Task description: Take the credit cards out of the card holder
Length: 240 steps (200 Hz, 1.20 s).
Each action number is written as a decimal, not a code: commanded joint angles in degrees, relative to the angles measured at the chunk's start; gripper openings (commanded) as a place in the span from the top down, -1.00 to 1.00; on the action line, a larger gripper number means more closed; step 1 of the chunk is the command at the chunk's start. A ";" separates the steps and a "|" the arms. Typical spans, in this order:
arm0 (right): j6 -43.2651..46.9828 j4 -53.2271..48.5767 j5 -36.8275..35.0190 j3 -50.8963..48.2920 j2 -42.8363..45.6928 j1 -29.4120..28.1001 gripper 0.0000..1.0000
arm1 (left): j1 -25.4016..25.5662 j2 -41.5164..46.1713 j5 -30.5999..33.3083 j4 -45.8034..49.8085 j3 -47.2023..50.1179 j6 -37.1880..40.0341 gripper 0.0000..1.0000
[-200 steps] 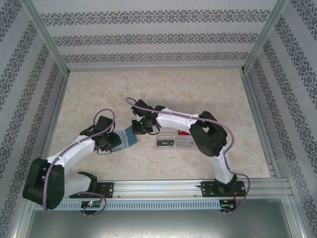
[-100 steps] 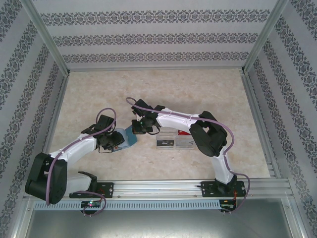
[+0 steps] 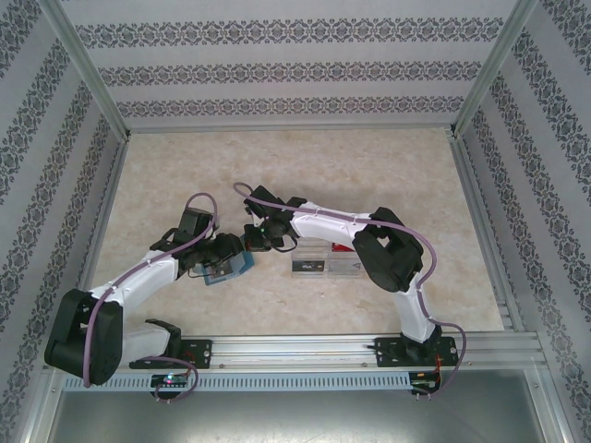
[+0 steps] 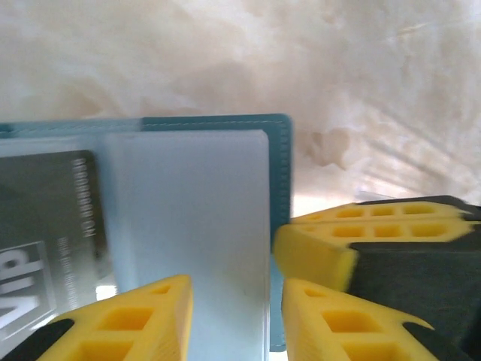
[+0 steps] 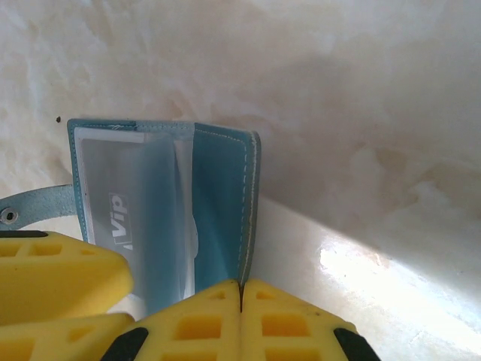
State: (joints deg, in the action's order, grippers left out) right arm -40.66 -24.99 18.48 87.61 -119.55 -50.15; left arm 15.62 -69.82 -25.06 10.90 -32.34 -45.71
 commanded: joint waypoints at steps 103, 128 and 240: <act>1.25 -2.88 -3.19 1.91 1.39 -0.22 0.59 | -7.55 8.73 9.60 13.84 0.12 2.23 0.58; 2.49 -3.48 -4.33 3.06 2.69 -0.30 0.53 | -10.58 8.54 11.53 16.51 1.41 1.10 0.80; 1.58 3.02 8.48 7.24 -3.55 -1.70 0.46 | -11.95 2.21 7.96 12.52 5.06 0.18 0.85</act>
State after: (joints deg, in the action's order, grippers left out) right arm -37.65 -24.84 21.10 93.67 -120.25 -51.27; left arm 4.38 -66.46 -16.27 23.20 -28.71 -44.86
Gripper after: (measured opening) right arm 0.279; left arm 0.078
